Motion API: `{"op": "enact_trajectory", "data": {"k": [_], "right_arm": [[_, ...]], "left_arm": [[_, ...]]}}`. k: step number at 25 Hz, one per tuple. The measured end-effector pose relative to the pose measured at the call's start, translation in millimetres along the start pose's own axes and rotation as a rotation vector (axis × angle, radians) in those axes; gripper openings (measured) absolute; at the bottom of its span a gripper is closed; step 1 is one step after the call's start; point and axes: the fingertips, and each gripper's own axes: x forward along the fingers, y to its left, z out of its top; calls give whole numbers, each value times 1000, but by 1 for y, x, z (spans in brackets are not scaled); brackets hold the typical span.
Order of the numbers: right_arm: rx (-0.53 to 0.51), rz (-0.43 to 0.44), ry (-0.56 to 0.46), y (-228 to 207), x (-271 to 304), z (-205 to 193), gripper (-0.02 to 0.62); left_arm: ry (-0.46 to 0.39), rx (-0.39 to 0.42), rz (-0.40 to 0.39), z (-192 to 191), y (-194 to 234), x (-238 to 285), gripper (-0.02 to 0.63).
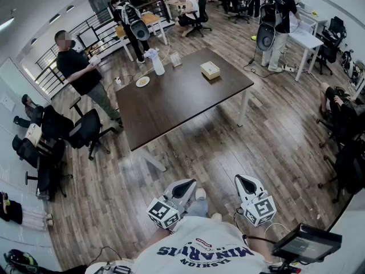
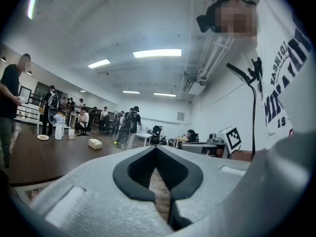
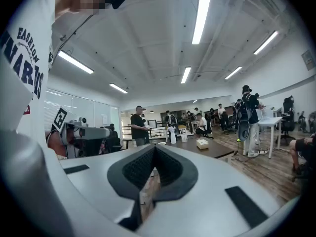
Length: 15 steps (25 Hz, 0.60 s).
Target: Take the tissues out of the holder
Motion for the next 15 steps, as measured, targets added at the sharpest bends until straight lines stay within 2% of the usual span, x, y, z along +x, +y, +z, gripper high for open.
{"op": "enact_trajectory", "data": {"k": [8, 11, 15], "right_arm": [[-38, -38, -19, -32, 19, 13, 6], [-86, -49, -39, -52, 40, 29, 6], [-78, -50, -50, -72, 72, 36, 8]], "left_arm": [[-10, -2, -32, 3, 26, 41, 5], [-42, 27, -59, 13, 44, 69, 5], [-28, 26, -93, 7, 77, 106, 5]]}}
